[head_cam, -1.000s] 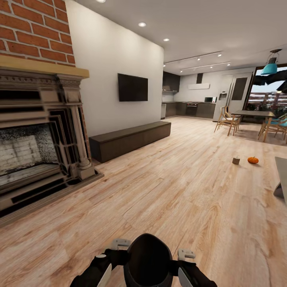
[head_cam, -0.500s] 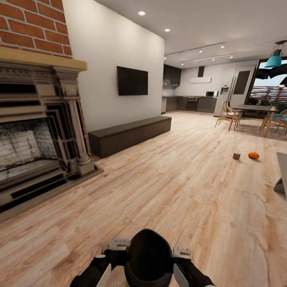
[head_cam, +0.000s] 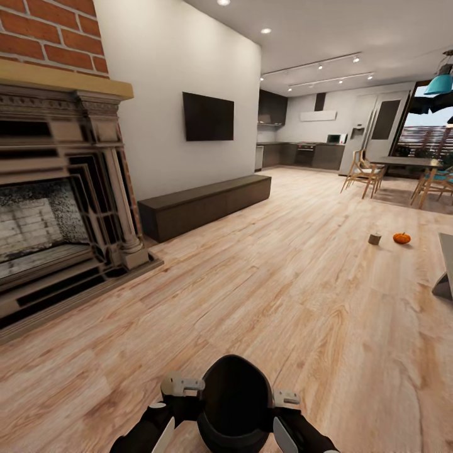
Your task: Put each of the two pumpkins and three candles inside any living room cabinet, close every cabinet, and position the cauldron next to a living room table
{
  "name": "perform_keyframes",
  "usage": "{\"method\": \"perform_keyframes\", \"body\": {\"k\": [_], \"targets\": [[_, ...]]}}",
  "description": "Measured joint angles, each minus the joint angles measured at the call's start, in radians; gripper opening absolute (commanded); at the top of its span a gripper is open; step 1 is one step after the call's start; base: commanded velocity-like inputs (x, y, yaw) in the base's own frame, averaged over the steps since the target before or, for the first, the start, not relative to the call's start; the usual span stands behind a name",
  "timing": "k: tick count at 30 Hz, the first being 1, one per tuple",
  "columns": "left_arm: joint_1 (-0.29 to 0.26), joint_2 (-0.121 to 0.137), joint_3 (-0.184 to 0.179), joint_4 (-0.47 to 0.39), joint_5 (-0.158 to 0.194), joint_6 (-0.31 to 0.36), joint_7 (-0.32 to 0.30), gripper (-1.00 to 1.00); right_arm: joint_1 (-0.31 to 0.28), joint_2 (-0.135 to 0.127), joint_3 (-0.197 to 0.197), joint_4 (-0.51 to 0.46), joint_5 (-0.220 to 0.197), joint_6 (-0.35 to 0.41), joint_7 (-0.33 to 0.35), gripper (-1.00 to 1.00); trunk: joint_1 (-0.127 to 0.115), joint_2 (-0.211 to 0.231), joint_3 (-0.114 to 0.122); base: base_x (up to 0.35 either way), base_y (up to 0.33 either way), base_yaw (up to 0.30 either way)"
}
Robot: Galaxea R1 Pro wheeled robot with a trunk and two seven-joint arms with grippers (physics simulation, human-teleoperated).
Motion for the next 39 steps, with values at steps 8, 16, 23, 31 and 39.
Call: {"method": "perform_keyframes", "body": {"k": [8, 16, 23, 31, 39], "targets": [[0.0, 0.0, 0.0, 0.0, 0.0, -0.001, 0.0, 1.0, 0.0, 0.0, 0.0, 0.001, 0.0, -0.002, 0.0, 1.0, 0.0, 0.0, 0.0, 0.0, 0.0, 0.0], [0.0, 0.001, -0.002, 0.0, -0.002, -0.002, 0.0, 1.0, 0.0, 0.0, 0.0, 0.001, -0.005, -0.011, 0.001, 1.0, 0.0, 0.0, 0.0, 0.0, 0.0, 0.0], [0.0, 0.002, -0.006, 0.0, -0.005, -0.004, 0.0, 1.0, -0.036, 0.0, 0.0, 0.003, -0.071, -0.012, 0.0, 1.0, 0.0, 0.0, -0.004, 0.0, 0.0, 0.0], [0.0, 0.002, -0.01, 0.0, -0.006, -0.004, -0.001, 1.0, -0.04, 0.0, -0.001, 0.003, -0.08, -0.014, -0.002, 1.0, 0.003, -0.001, -0.023, 0.0, 0.0, 0.0], [0.0, 0.002, -0.011, 0.0, -0.009, -0.004, -0.001, 1.0, -0.04, -0.001, -0.002, 0.003, -0.081, -0.015, -0.006, 1.0, 0.005, -0.002, -0.039, 0.0, 0.0, 0.0]]}}
